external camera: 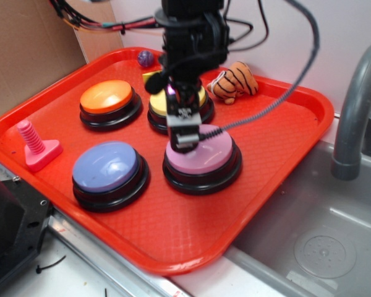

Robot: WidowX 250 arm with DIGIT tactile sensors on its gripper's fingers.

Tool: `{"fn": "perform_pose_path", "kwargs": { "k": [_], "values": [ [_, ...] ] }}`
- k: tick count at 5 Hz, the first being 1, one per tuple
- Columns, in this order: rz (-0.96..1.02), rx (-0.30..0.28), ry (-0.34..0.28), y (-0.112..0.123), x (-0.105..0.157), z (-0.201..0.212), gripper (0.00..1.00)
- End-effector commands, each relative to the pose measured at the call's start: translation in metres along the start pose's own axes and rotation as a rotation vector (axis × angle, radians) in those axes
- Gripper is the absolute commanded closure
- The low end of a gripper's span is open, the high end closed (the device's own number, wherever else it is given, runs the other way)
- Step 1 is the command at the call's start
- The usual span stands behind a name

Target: Push the pink button.

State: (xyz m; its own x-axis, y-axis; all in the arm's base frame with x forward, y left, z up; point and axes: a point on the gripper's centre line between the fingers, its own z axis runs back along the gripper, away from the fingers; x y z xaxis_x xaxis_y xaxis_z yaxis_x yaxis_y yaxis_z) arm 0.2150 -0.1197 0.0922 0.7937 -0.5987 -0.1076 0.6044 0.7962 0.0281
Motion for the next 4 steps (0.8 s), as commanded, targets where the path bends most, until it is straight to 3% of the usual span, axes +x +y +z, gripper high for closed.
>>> {"fn": "perform_pose_path", "kwargs": {
  "k": [1,4],
  "values": [
    [0.033,-0.035,-0.096,-0.008,-0.015,0.042,0.00],
    [0.100,-0.029,-0.088,-0.004,-0.033,0.068,0.00]
  ]
}}
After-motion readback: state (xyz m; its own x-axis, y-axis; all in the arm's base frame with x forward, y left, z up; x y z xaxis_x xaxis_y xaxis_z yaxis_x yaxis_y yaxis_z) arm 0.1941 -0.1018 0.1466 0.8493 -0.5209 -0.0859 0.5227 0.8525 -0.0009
